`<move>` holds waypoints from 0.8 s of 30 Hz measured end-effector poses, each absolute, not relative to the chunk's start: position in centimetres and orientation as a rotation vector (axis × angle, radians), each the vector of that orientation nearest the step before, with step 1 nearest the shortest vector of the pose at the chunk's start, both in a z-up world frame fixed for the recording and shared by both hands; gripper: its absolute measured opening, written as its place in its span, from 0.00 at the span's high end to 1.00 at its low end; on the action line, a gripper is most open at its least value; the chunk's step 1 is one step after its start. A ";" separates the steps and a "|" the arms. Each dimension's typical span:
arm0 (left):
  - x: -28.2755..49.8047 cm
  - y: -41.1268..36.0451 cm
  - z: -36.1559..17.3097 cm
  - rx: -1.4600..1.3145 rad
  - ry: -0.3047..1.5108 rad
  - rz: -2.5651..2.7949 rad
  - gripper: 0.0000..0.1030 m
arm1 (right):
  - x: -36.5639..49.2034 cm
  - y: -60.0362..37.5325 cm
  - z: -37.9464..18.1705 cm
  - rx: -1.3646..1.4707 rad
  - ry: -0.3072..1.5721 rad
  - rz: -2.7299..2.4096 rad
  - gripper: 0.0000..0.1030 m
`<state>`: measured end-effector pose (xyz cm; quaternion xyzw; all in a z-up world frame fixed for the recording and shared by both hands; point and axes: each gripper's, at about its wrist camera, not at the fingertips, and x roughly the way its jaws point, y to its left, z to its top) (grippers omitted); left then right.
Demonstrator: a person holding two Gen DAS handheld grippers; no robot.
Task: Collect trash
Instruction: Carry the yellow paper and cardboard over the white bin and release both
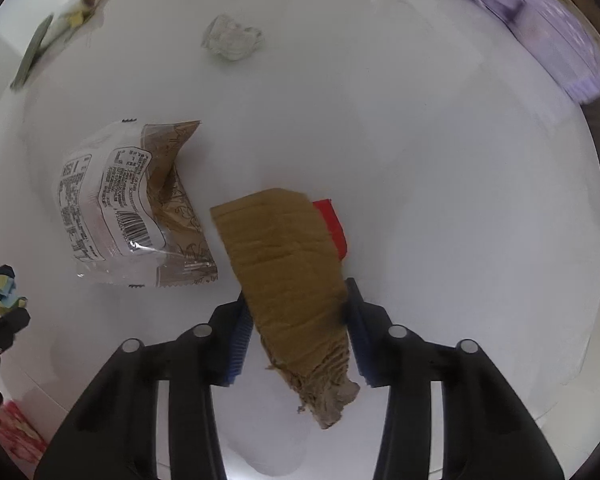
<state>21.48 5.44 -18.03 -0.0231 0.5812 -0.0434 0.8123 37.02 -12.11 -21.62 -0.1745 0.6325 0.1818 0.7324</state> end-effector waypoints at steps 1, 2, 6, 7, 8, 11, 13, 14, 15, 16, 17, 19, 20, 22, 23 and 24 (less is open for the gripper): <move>21.4 5.3 -17.9 -0.045 1.238 -0.093 0.66 | 36.9 -12.4 -21.4 -0.363 1.386 0.398 0.60; 21.2 5.2 -17.9 -0.042 1.236 -0.096 0.66 | 36.3 -13.0 -20.8 -0.315 1.376 0.396 0.60; 20.1 4.0 -17.0 -0.019 1.229 -0.130 0.66 | 33.4 -15.1 -18.9 -0.192 1.353 0.380 0.60; 19.6 3.4 -16.6 -0.008 1.224 -0.143 0.66 | 32.0 -15.8 -18.1 -0.158 1.337 0.375 0.60; 19.2 3.0 -16.4 0.001 1.222 -0.154 0.66 | 31.0 -16.3 -17.6 -0.135 1.329 0.368 0.60; 17.4 0.8 -15.2 0.041 1.211 -0.207 0.66 | 26.6 -18.4 -15.9 -0.040 1.308 0.343 0.60; 15.7 -1.2 -14.4 0.076 1.207 -0.253 0.66 | 22.5 -20.2 -15.0 0.022 1.306 0.323 0.60; 14.8 -2.3 -14.0 0.093 1.206 -0.284 0.66 | 20.3 -21.3 -14.8 0.043 1.305 0.308 0.60; 14.1 -3.1 -13.7 0.105 1.204 -0.303 0.66 | 18.5 -22.0 -14.6 0.058 1.303 0.291 0.60; 13.0 -4.3 -13.4 0.125 1.198 -0.330 0.66 | 16.3 -23.1 -14.3 0.081 1.303 0.271 0.60; 11.9 -5.6 -13.1 0.152 1.193 -0.362 0.66 | 14.9 -23.7 -14.0 0.098 1.304 0.258 0.60; 10.1 -7.5 -12.8 0.195 1.186 -0.410 0.66 | 9.7 -25.5 -13.7 0.142 1.301 0.216 0.60; 9.1 -8.6 -12.6 0.216 1.184 -0.437 0.66 | 7.6 -26.7 -13.8 0.164 1.301 0.194 0.60; 6.7 -11.2 -12.4 0.255 1.185 -0.506 0.66 | 4.4 -28.0 -13.8 0.203 1.301 0.153 0.60; 5.5 -12.4 -12.4 0.269 1.187 -0.540 0.66 | 2.3 -28.9 -13.9 0.230 1.298 0.124 0.60; 4.1 -13.8 -12.4 0.287 1.190 -0.585 0.66 | -0.1 -30.0 -13.9 0.261 1.293 0.088 0.60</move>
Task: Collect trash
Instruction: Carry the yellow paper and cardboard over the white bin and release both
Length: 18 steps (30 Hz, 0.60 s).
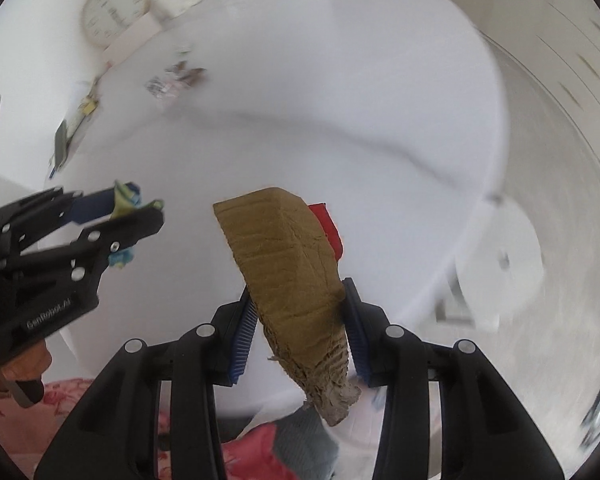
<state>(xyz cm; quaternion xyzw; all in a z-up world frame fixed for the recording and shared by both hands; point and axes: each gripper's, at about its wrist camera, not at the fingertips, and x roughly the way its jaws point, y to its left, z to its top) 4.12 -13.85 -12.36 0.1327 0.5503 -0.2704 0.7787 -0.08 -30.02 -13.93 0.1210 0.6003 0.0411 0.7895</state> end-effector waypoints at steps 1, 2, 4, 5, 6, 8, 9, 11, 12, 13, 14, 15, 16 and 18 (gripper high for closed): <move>2.9 -15.1 -12.3 0.306 1.190 -0.620 0.66 | -1.8 -30.8 -14.2 0.289 1.290 0.062 0.60; 1.8 -16.3 -12.4 0.326 1.191 -0.651 0.66 | -3.2 -31.4 -14.3 0.310 1.289 0.044 0.60; -0.7 -18.8 -12.5 0.374 1.194 -0.717 0.66 | -6.7 -32.8 -14.7 0.362 1.283 -0.011 0.60; -2.1 -20.2 -12.7 0.398 1.199 -0.757 0.66 | -8.6 -33.5 -14.9 0.389 1.283 -0.040 0.60; -3.0 -21.0 -12.7 0.413 1.202 -0.783 0.66 | -10.1 -34.0 -15.2 0.411 1.282 -0.066 0.60; -4.9 -22.9 -12.9 0.452 1.203 -0.840 0.66 | -13.6 -35.5 -15.7 0.464 1.280 -0.119 0.60; -6.1 -23.9 -13.0 0.478 1.204 -0.869 0.66 | -14.8 -36.0 -16.0 0.484 1.277 -0.142 0.60; -8.0 -25.5 -13.1 0.519 1.205 -0.917 0.66 | -17.2 -37.1 -16.5 0.526 1.277 -0.184 0.59; -9.2 -26.5 -13.3 0.544 1.214 -0.957 0.66 | -18.4 -37.6 -16.8 0.543 1.276 -0.206 0.59; -10.0 -27.0 -13.4 0.560 1.216 -0.974 0.66 | -19.4 -38.1 -17.1 0.558 1.274 -0.226 0.59; -10.7 -27.6 -13.6 0.577 1.220 -0.997 0.66 | -20.6 -38.7 -17.4 0.576 1.273 -0.248 0.59; -11.6 -28.2 -13.9 0.601 1.231 -1.030 0.66 | -21.4 -39.0 -17.7 0.590 1.273 -0.264 0.59; -12.5 -28.8 -14.2 0.625 1.235 -1.050 0.66 | -22.5 -39.5 -18.0 0.607 1.270 -0.283 0.59; -13.8 -29.7 -14.6 0.665 1.251 -1.095 0.62 | -23.7 -40.1 -18.2 0.625 1.272 -0.303 0.59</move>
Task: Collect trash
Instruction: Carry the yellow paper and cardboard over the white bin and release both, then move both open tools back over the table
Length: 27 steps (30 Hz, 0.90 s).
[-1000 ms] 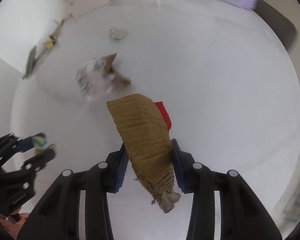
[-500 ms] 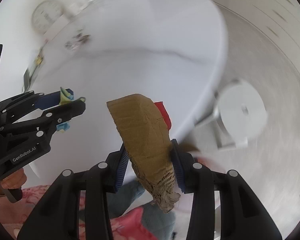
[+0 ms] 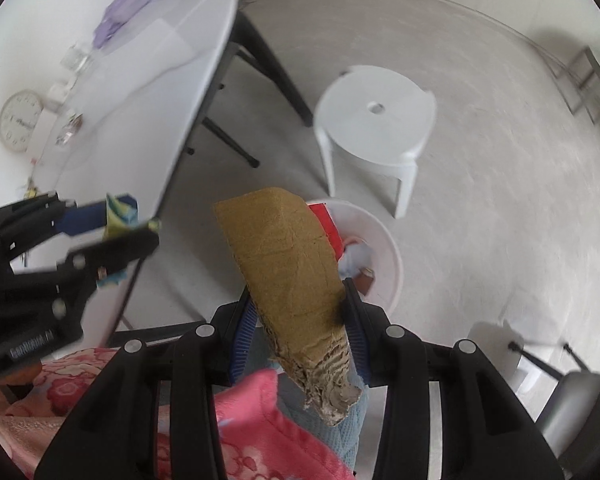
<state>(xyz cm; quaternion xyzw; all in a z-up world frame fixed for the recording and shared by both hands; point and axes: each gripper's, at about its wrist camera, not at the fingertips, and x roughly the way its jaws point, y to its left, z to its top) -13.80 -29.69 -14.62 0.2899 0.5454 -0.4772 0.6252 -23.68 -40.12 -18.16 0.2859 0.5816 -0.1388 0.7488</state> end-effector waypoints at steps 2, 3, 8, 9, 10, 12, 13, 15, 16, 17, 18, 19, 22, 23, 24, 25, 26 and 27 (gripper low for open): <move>-15.2 -30.4 -14.9 0.731 1.240 -1.111 0.37 | -24.6 -40.5 -18.3 0.637 1.271 -0.314 0.59; -15.6 -30.6 -14.9 0.751 1.226 -1.109 0.18 | -24.9 -40.7 -18.4 0.641 1.270 -0.316 0.60; -16.9 -30.3 -14.0 0.769 1.172 -1.121 0.09 | -25.1 -40.9 -18.6 0.643 1.274 -0.309 0.59; -16.7 -30.0 -13.9 0.768 1.168 -1.114 0.08 | -25.1 -40.8 -18.6 0.639 1.274 -0.305 0.59; -16.5 -29.8 -13.8 0.761 1.167 -1.105 0.08 | -25.1 -40.8 -18.6 0.637 1.276 -0.299 0.59; -16.1 -29.6 -13.8 0.747 1.172 -1.088 0.08 | -24.9 -40.6 -18.7 0.635 1.279 -0.293 0.59; -15.9 -29.4 -13.7 0.738 1.176 -1.079 0.08 | -24.7 -40.5 -18.8 0.632 1.282 -0.290 0.59; -15.5 -29.0 -13.5 0.718 1.185 -1.064 0.08 | -24.6 -40.3 -18.9 0.625 1.287 -0.287 0.58; -15.3 -28.9 -13.4 0.708 1.188 -1.056 0.08 | -24.4 -40.2 -19.0 0.622 1.290 -0.281 0.58; -14.9 -28.6 -13.3 0.694 1.191 -1.047 0.08 | -24.3 -40.1 -19.1 0.621 1.291 -0.276 0.57; -14.8 -28.6 -13.3 0.684 1.193 -1.042 0.08 | -24.2 -39.9 -19.2 0.620 1.296 -0.270 0.55; -14.6 -28.5 -13.4 0.675 1.195 -1.037 0.08 | -24.0 -39.7 -19.4 0.618 1.309 -0.258 0.50; -14.0 -28.1 -13.3 0.654 1.201 -1.020 0.08 | -23.4 -39.2 -19.4 0.592 1.311 -0.274 0.08; -13.8 -27.9 -13.3 0.648 1.204 -1.011 0.08 | -23.2 -39.1 -19.4 0.567 1.309 -0.312 0.03; -13.6 -27.8 -13.3 0.644 1.205 -1.007 0.08 | -23.1 -39.2 -19.4 0.556 1.309 -0.331 0.03; -13.3 -27.7 -13.2 0.635 1.208 -1.001 0.08 | -23.0 -39.3 -19.5 0.553 1.317 -0.352 0.03; -13.2 -27.6 -13.1 0.629 1.211 -0.998 0.08 | -22.9 -39.4 -19.7 0.558 1.324 -0.363 0.03; -12.9 -27.5 -13.1 0.620 1.215 -0.995 0.08 | -23.0 -39.7 -19.8 0.571 1.328 -0.377 0.03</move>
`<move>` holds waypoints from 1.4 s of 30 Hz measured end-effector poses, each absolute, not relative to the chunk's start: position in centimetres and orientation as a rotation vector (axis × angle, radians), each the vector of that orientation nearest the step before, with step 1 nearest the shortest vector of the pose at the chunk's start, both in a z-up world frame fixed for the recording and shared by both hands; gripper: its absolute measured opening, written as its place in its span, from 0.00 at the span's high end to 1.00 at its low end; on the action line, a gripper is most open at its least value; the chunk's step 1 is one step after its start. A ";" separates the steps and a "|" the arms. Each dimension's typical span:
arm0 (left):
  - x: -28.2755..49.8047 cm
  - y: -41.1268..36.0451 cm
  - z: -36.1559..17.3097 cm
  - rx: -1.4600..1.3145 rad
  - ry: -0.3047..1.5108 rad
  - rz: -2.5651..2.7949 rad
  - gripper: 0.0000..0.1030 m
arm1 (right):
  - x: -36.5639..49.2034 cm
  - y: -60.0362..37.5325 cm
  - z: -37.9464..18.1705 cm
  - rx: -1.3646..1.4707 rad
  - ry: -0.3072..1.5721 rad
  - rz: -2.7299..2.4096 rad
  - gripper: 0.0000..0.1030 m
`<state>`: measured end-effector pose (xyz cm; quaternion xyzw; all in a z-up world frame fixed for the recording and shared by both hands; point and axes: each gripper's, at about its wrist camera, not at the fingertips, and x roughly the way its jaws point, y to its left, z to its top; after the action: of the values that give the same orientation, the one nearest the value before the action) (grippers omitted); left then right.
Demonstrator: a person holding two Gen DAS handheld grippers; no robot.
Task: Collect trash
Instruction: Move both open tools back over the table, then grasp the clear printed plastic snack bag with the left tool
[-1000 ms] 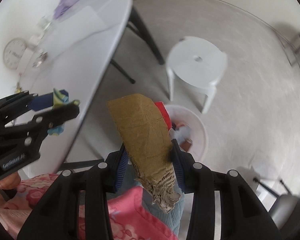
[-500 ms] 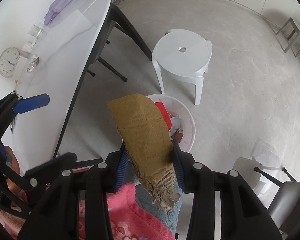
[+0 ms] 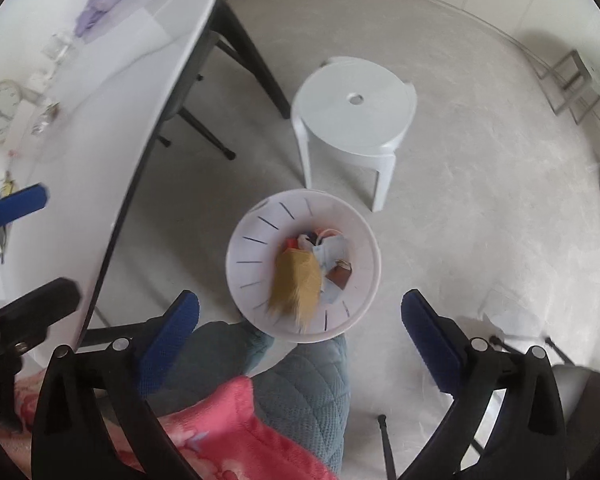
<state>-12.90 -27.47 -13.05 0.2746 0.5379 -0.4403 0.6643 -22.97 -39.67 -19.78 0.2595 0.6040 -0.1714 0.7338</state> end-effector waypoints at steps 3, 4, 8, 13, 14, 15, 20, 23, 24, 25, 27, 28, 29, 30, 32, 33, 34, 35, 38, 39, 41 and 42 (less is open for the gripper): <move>-12.4 -27.2 -13.0 0.607 1.216 -0.982 0.08 | -23.1 -40.2 -19.9 0.602 1.326 -0.399 0.03; -12.2 -27.1 -13.0 0.602 1.217 -0.977 0.08 | -23.0 -40.3 -19.9 0.603 1.327 -0.404 0.03; -11.4 -26.8 -13.1 0.584 1.218 -0.954 0.08 | -22.4 -40.3 -19.5 0.589 1.327 -0.412 0.03; -9.0 -24.7 -12.7 0.528 1.212 -0.872 0.08 | -19.6 -39.3 -18.4 0.531 1.314 -0.393 0.03; -8.3 -24.1 -12.6 0.512 1.211 -0.853 0.08 | -18.5 -39.0 -18.1 0.514 1.309 -0.383 0.03; -7.3 -23.1 -12.4 0.484 1.211 -0.816 0.08 | -17.6 -38.7 -17.8 0.499 1.303 -0.370 0.03; -1.5 -17.2 -11.8 0.344 1.211 -0.621 0.08 | -10.6 -35.3 -16.5 0.404 1.276 -0.261 0.02; 2.8 -12.2 -11.9 0.265 1.214 -0.473 0.08 | -5.8 -32.5 -15.9 0.350 1.260 -0.178 0.02; 3.8 -11.1 -11.9 0.246 1.214 -0.440 0.08 | -4.0 -31.5 -15.7 0.330 1.255 -0.152 0.02; 5.3 -9.6 -12.0 0.217 1.215 -0.391 0.08 | -2.3 -30.4 -15.6 0.309 1.250 -0.124 0.02; 8.3 -7.0 -11.9 0.151 1.219 -0.308 0.08 | 0.9 -28.4 -15.0 0.273 1.242 -0.084 0.02; 9.6 -6.0 -11.9 0.118 1.219 -0.278 0.08 | 1.9 -27.9 -14.7 0.264 1.239 -0.073 0.02; 10.7 -5.3 -12.0 0.092 1.220 -0.248 0.08 | 3.4 -27.0 -14.5 0.253 1.232 -0.054 0.02; 12.4 -4.3 -12.0 0.054 1.224 -0.205 0.08 | 4.9 -26.1 -14.2 0.250 1.226 -0.035 0.02; 15.3 -2.9 -12.3 -0.011 1.237 -0.148 0.08 | 7.4 -24.9 -13.8 0.248 1.216 -0.003 0.02; 17.0 -2.3 -12.7 -0.049 1.241 -0.118 0.08 | 8.6 -24.4 -13.6 0.242 1.210 0.011 0.02; 18.6 -1.8 -13.1 -0.076 1.244 -0.087 0.08 | 10.2 -23.7 -13.3 0.228 1.205 0.025 0.02; 19.6 -1.6 -13.5 -0.088 1.249 -0.061 0.08 | 11.2 -23.4 -13.2 0.217 1.202 0.032 0.02; 24.3 -1.0 -15.5 -0.150 1.271 0.009 0.08 | 15.0 -22.1 -12.9 0.180 1.197 0.054 0.02; 25.3 -0.9 -16.1 -0.163 1.280 0.020 0.08 | 16.1 -21.9 -13.1 0.173 1.199 0.059 0.02; 27.2 -0.5 -17.3 -0.190 1.302 0.055 0.08 | 18.4 -21.4 -13.4 0.163 1.200 0.076 0.02; 28.4 -0.4 -18.2 -0.208 1.315 0.080 0.08 | 19.4 -21.2 -13.5 0.159 1.201 0.083 0.02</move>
<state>28.42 -0.45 -18.21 -0.0963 0.6099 0.0372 0.7857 19.44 -21.19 -13.47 0.0745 0.5642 0.0391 0.8213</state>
